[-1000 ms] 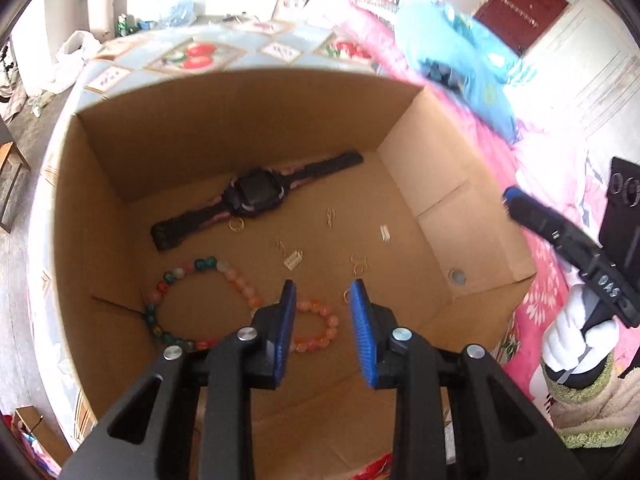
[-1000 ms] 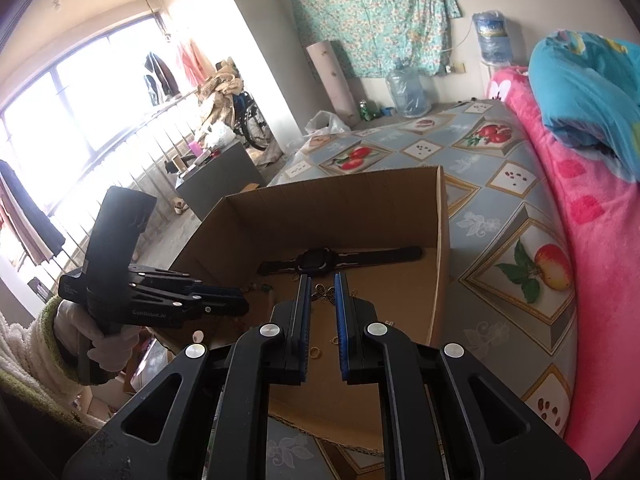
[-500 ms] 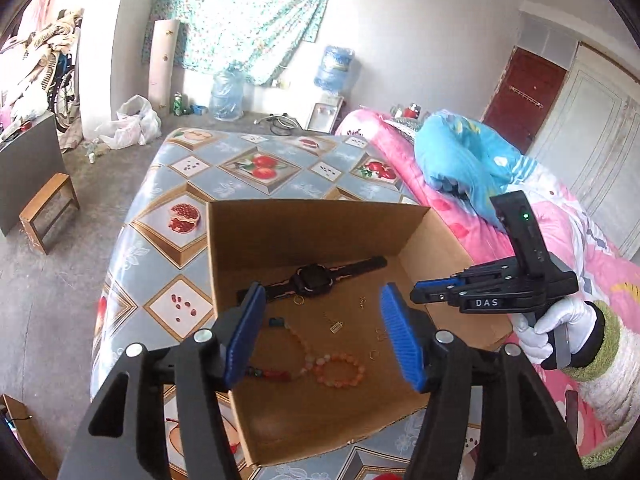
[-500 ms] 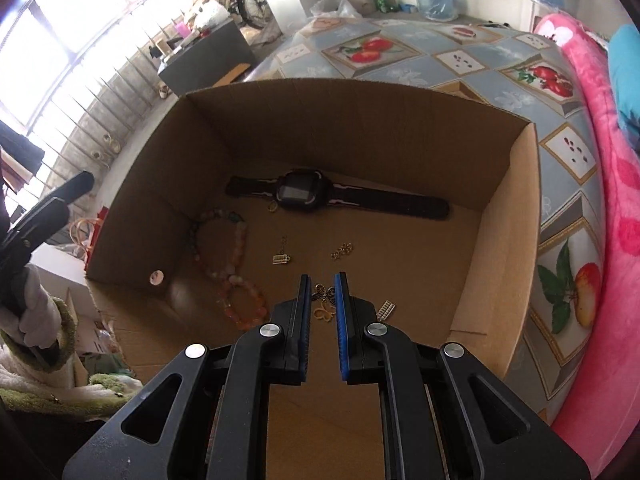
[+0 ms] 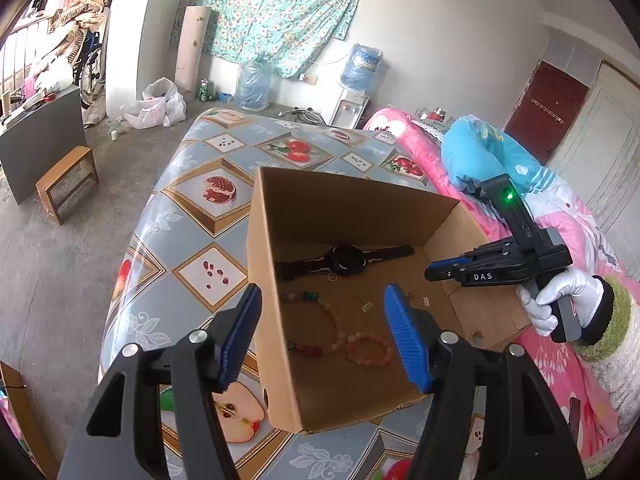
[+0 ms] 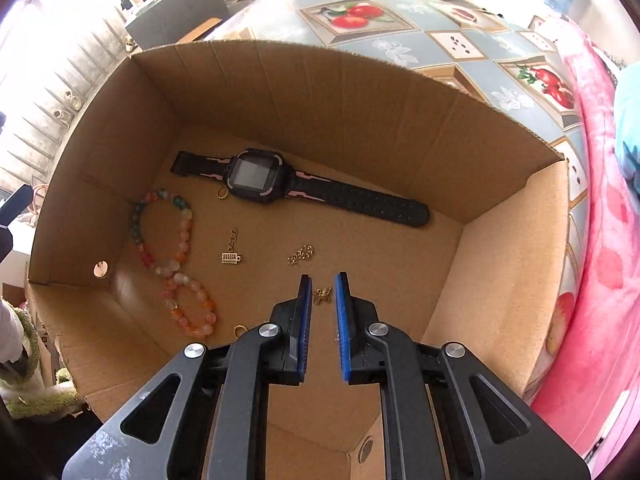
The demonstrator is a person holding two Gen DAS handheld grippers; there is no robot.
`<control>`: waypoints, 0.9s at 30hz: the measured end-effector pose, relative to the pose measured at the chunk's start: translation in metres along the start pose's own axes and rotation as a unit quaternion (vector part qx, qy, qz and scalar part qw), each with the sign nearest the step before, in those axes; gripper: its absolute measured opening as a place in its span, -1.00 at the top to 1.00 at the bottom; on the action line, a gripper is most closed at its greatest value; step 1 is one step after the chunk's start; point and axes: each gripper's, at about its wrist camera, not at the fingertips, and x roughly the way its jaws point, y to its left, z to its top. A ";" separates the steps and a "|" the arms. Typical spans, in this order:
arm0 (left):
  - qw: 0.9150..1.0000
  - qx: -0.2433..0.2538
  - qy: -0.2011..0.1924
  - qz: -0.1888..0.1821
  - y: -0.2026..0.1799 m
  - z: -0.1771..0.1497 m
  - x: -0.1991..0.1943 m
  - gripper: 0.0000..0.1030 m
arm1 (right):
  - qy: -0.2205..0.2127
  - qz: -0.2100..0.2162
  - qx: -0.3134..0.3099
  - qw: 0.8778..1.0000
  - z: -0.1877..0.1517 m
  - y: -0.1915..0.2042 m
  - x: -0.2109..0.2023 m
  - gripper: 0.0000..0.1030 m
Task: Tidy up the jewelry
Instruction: 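Withdraw both tools up and out of the box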
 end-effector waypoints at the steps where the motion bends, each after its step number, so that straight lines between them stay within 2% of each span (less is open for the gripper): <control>1: 1.000 -0.001 0.000 0.000 0.000 -0.001 0.000 -0.20 | -0.010 0.003 0.005 1.000 -0.002 -0.001 -0.006 0.79; 4: 1.000 -0.006 0.000 0.002 0.003 -0.004 -0.002 -0.20 | -0.056 0.004 0.022 0.998 -0.011 -0.004 -0.036 0.79; 6: 1.000 -0.012 0.000 0.004 0.005 -0.006 -0.003 -0.20 | -0.104 0.005 0.040 0.994 -0.024 -0.007 -0.067 0.76; 10: 1.000 -0.030 0.001 0.009 0.014 -0.010 -0.003 -0.26 | -0.197 -0.002 0.095 0.976 -0.065 -0.020 -0.122 0.50; 12: 0.999 -0.042 0.004 0.011 0.019 -0.013 -0.002 -0.29 | -0.219 -0.003 0.139 0.966 -0.086 -0.031 -0.131 0.44; 16: 0.997 -0.071 0.026 0.001 0.025 -0.019 0.008 -0.30 | -0.210 0.036 0.230 0.950 -0.132 -0.055 -0.114 0.42; 20: 0.995 -0.084 0.055 -0.015 0.021 -0.025 0.024 -0.30 | -0.180 0.097 0.284 0.937 -0.156 -0.060 -0.075 0.38; 24: 0.993 -0.087 0.076 -0.025 0.016 -0.029 0.038 -0.30 | -0.166 0.125 0.282 0.937 -0.159 -0.049 -0.058 0.43; 27: 0.993 -0.086 0.077 -0.022 0.012 -0.032 0.040 -0.34 | -0.172 0.110 0.276 0.939 -0.158 -0.042 -0.064 0.49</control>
